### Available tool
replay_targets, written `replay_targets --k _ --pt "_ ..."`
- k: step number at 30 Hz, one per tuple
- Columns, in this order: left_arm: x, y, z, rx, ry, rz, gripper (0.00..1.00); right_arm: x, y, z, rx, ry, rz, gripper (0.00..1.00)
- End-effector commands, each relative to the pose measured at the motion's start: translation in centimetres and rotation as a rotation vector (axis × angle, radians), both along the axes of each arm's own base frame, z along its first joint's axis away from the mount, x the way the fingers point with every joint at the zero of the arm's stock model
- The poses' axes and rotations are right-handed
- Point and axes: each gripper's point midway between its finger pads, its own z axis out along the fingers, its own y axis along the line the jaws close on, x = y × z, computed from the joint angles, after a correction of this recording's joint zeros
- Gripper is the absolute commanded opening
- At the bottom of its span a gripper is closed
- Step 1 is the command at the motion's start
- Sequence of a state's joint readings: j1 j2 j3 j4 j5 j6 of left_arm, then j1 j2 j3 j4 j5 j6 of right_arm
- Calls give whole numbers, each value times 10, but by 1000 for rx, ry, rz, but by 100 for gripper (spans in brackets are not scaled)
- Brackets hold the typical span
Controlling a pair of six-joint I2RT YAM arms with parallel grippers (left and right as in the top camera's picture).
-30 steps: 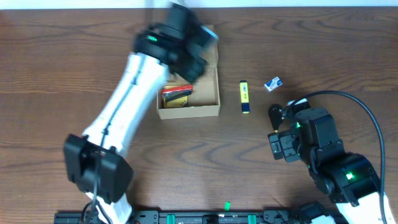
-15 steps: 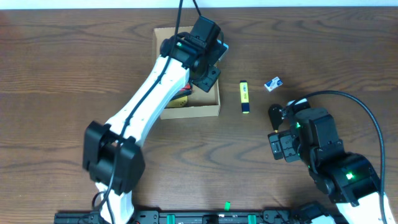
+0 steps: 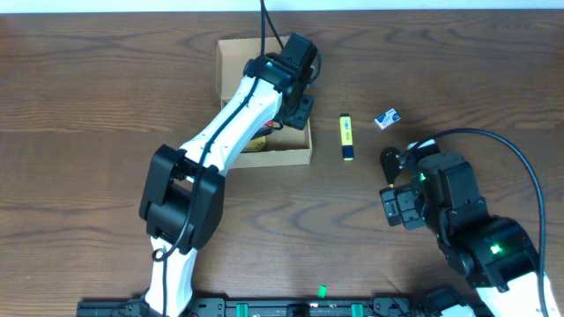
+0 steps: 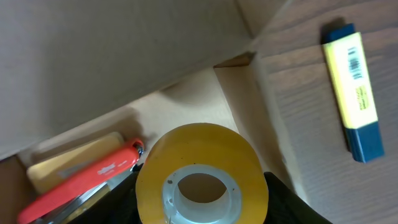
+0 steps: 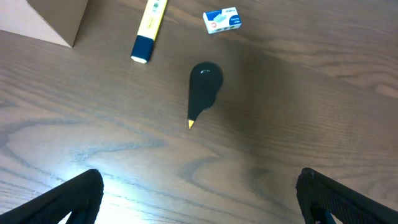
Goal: Pack container
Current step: 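Carry the tape roll with the left gripper over the box, then lower the tape roll into the box and open the left gripper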
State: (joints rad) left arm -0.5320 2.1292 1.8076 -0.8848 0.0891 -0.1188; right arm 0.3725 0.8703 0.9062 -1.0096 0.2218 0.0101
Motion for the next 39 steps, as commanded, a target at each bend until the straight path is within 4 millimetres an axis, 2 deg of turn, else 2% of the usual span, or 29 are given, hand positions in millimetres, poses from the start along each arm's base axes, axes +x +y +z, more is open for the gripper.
replay_targets --k 1,9,11,13,14,22,33,35,39 --pt "2 4 -11 10 19 53 6 2 -4 5 -13 -14 -7 99" --pt "8 0 -15 -1 2 54 7 2 -4 5 -13 -14 -7 99" --pt "9 0 -15 -2 0 54 13 2 -4 5 -13 -14 -7 99" --pt "10 0 -15 -4 -3 54 31 2 -4 5 -13 -14 -7 99" --pt "10 0 -15 -4 -2 54 35 2 -4 5 -13 -14 -7 99" --pt "9 0 -15 -2 0 54 56 2 -4 5 -13 -14 -7 99" --pt "6 2 -16 5 12 53 66 2 -4 5 -13 -14 -7 99" --pt "6 2 -16 6 13 53 66 2 -4 5 -13 -14 -7 99" --pt "5 3 -15 8 14 49 60 2 -4 5 -13 -14 -7 99"
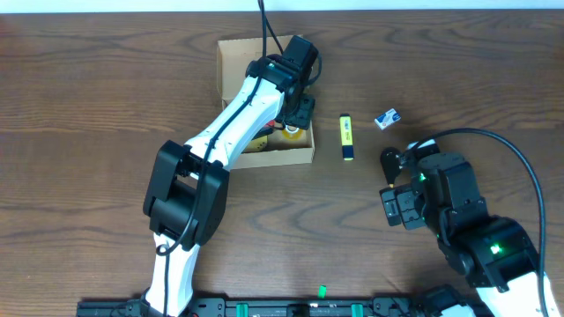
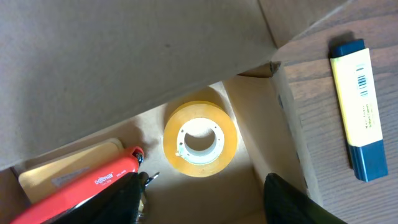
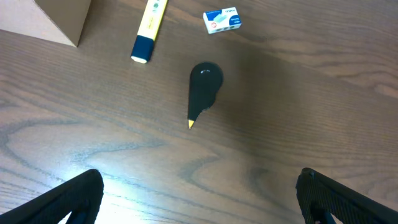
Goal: Pack container
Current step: 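Lower the tape roll into the box and open the left gripper, then retract the left arm away from the box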
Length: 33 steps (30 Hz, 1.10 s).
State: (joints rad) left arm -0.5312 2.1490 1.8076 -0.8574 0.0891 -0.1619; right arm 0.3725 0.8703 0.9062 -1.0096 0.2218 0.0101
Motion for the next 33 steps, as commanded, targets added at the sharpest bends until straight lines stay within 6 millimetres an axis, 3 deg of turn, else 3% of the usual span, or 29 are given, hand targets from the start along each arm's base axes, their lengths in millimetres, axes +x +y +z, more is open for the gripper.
replay_targets --k 1,4,7,14,18,26,31,33 --pt "-1 6 -5 22 16 7 56 2 -4 5 -13 -14 -7 99" --pt "-6 9 14 18 9 8 49 2 -4 5 -13 -14 -7 99" --pt "-14 14 46 6 -11 8 47 2 -4 5 -13 -14 -7 99" --pt "-48 34 151 -59 -167 -43 47 4 -9 4 -16 -8 -30 99" --pt "-76 58 200 -72 -247 -70 47 4 -9 4 -16 -8 -30 99" --pt "-153 106 236 -26 -218 -124 36 4 -9 3 -16 -7 -30 99" --pt "-198 130 260 -33 -264 -152 38 4 -9 3 -17 -6 -30 99" --pt "-211 137 267 -38 -301 -173 43 4 -9 3 -17 -6 -30 99"
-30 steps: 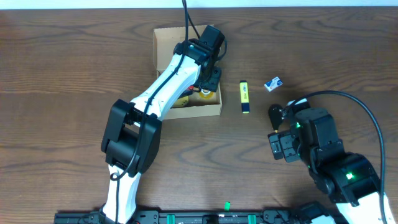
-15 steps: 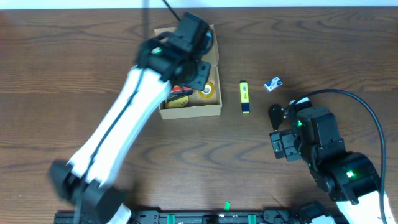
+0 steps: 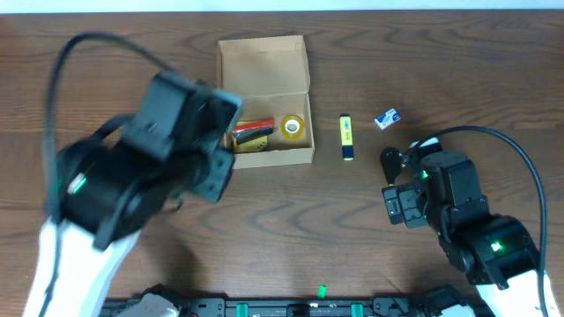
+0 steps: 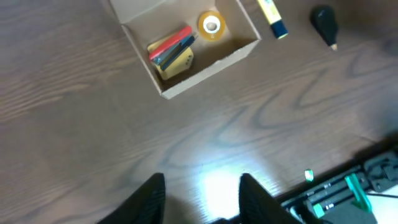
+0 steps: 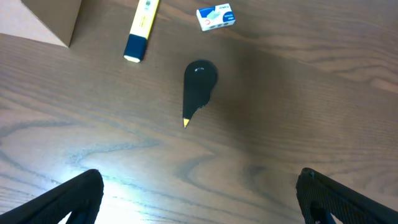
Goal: Pack container
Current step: 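Retract the left arm away from the box, then lower the right gripper and grasp the black correction-tape dispenser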
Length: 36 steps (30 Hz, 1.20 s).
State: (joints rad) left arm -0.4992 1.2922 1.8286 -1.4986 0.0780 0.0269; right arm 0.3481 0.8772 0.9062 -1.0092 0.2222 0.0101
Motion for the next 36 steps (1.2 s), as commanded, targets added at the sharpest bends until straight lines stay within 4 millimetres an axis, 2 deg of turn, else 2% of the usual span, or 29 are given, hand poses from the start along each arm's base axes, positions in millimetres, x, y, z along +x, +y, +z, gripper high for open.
replay_targets --k 1,7,9,12,14,19,24,27,32,36 --pt "-19 13 12 1 -70 -37 46 2 -3 4 -14 -11 -5 99" --pt "-32 20 21 -19 -112 -39 59 7 -7 8 -46 -38 0 99" --pt "-32 20 21 -19 -112 -39 69 7 -5 8 -38 -34 4 99" --pt "-31 19 21 -18 -110 -39 95 8 -5 8 -36 -38 4 99" --pt "-29 18 22 -21 -115 -39 96 9 -2 9 -23 -43 9 99" --pt "-22 14 28 -39 -153 -38 95 -4 53 8 261 29 171 99" --pt "-21 14 28 -41 -154 -38 95 -15 81 13 395 73 274 99" --pt "-27 17 23 -26 -125 -39 95 -13 72 9 352 71 240 99" --pt "-27 17 23 -24 -122 -39 95 3 36 -7 257 82 -44 99" --pt "-28 17 23 -25 -122 -39 95 21 21 -26 157 103 -143 99"
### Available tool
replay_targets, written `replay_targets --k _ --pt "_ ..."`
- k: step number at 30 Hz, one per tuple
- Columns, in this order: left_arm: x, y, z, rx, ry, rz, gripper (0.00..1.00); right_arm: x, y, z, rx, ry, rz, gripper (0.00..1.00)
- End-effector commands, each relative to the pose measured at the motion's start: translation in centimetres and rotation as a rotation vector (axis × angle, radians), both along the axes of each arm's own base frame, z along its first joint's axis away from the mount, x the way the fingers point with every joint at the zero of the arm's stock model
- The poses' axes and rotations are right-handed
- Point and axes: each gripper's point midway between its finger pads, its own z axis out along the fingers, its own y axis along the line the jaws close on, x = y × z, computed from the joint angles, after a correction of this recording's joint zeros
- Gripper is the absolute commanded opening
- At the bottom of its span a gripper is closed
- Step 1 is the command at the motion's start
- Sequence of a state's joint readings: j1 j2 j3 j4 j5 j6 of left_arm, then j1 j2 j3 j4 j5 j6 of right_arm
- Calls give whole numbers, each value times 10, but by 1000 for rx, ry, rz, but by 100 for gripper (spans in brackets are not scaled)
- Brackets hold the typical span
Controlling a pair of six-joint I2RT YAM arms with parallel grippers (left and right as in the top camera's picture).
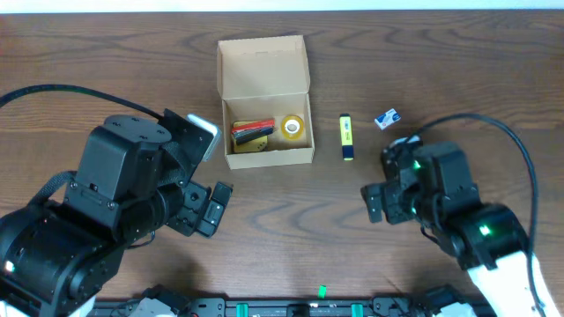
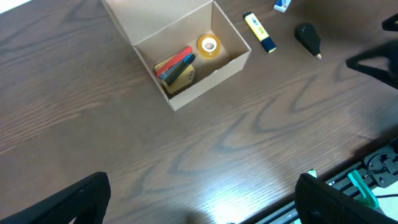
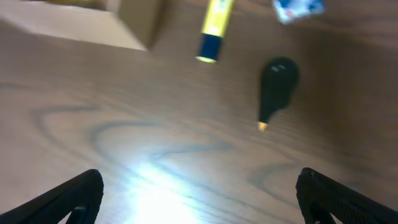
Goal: Pack container
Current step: 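Lower the right gripper and grasp the black correction-tape dispenser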
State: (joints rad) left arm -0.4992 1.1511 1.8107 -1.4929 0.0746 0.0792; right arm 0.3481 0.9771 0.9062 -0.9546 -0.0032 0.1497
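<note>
The open cardboard box (image 1: 264, 62) stands at the table's back middle. Inside it lie a yellow tape roll (image 1: 293, 128), a red stapler (image 1: 251, 132) and a tan block (image 2: 180, 76). To the box's right, on the table, lie a yellow highlighter (image 1: 347, 137), a small blue-white packet (image 1: 386, 118) and a black teardrop-shaped piece (image 3: 278, 81). My left gripper (image 2: 199, 202) hangs open and empty high over the front left. My right gripper (image 3: 199, 196) is open and empty, in front of the highlighter and the black piece.
The box's lid flap (image 1: 263, 51) stands up at the back. A rail with green clips (image 1: 322, 291) runs along the table's front edge. Bare wood (image 1: 291, 211) lies between the two arms.
My left arm has drawn further back to the front left and its fingers stand wider apart. My right gripper has shifted left, so the box corner and highlighter now show in its view.
At first my left gripper held the tape roll inside the box. Then the roll lay on the box floor with the fingers open above it. After that the left arm was clear of the box, and now it is back at the front left. The right arm stayed still until its shift left.
</note>
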Motion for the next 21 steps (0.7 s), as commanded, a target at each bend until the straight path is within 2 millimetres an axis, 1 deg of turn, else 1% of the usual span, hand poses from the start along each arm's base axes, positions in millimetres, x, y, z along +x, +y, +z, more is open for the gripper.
replay_targets --k 1,6,8,10,12,16,19,21 --pt "0 1 -3 10 7 3 95 22 -24 -14 -117 14 -153 99" --pt "0 2 -3 10 7 3 95 51 -22 -44 -164 55 -174 99" --pt "0 1 -3 10 8 3 95 63 -28 -57 -185 71 -181 99" --pt "0 1 -3 10 8 3 95 70 -34 -69 -204 96 -166 99" --pt "0 1 -3 10 8 3 95 73 -38 -83 -211 135 -132 99" --pt "0 2 -3 10 7 3 95 78 -56 -104 -205 199 -169 99" --pt "0 2 -3 10 7 3 95 81 -45 -114 -116 225 -83 97" --pt "0 1 -3 10 7 3 95 84 -46 -117 -107 223 -85 96"
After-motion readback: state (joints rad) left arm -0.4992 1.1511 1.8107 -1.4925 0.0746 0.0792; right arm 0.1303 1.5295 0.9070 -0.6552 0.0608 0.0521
